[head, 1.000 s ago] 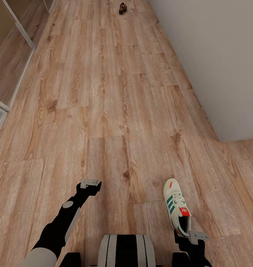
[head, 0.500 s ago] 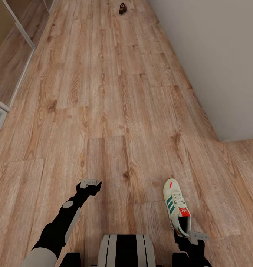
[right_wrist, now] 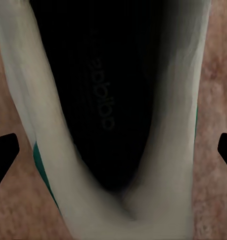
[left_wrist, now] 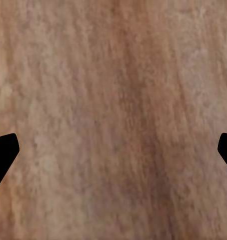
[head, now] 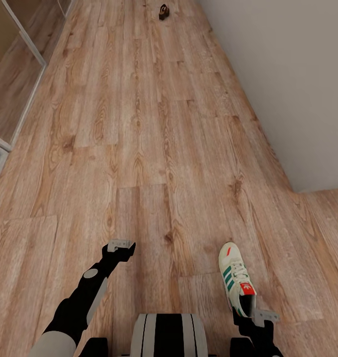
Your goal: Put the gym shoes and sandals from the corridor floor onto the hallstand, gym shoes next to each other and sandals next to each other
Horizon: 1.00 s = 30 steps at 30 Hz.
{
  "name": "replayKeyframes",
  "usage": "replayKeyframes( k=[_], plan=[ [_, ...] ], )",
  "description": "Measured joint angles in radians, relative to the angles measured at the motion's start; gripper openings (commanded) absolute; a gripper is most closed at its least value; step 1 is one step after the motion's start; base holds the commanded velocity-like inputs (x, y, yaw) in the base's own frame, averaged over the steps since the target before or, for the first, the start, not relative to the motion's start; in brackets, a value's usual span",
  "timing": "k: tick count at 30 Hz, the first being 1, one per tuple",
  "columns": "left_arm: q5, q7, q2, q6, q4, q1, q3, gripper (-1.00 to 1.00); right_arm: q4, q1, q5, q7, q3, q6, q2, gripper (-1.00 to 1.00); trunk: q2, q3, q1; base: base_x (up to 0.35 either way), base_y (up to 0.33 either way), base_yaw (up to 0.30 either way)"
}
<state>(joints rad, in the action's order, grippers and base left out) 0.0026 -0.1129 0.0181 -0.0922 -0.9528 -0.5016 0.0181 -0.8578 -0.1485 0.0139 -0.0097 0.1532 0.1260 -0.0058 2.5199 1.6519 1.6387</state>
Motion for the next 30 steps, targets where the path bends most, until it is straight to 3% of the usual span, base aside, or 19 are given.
replayKeyframes(
  k=[10,11,30],
  plan=[
    [0.000,0.000,0.000,0.000,0.000,0.000,0.000,1.00,0.002,0.000,0.000,0.000,-0.001,0.000,0.000,1.00,0.000,0.000,0.000,0.007,0.000,0.000],
    [0.000,0.000,0.000,0.000,0.000,0.000,0.000,1.00,0.002,0.000,0.000,0.000,-0.001,0.000,0.000,-1.00,0.000,0.000,0.000,0.001,0.000,0.000],
    [0.000,0.000,0.000,0.000,0.000,0.000,0.000,1.00,0.001,0.000,-0.001,-0.001,0.001,0.000,-0.001,-1.00,0.000,0.000,0.000,0.000,0.000,0.000]
  ],
)
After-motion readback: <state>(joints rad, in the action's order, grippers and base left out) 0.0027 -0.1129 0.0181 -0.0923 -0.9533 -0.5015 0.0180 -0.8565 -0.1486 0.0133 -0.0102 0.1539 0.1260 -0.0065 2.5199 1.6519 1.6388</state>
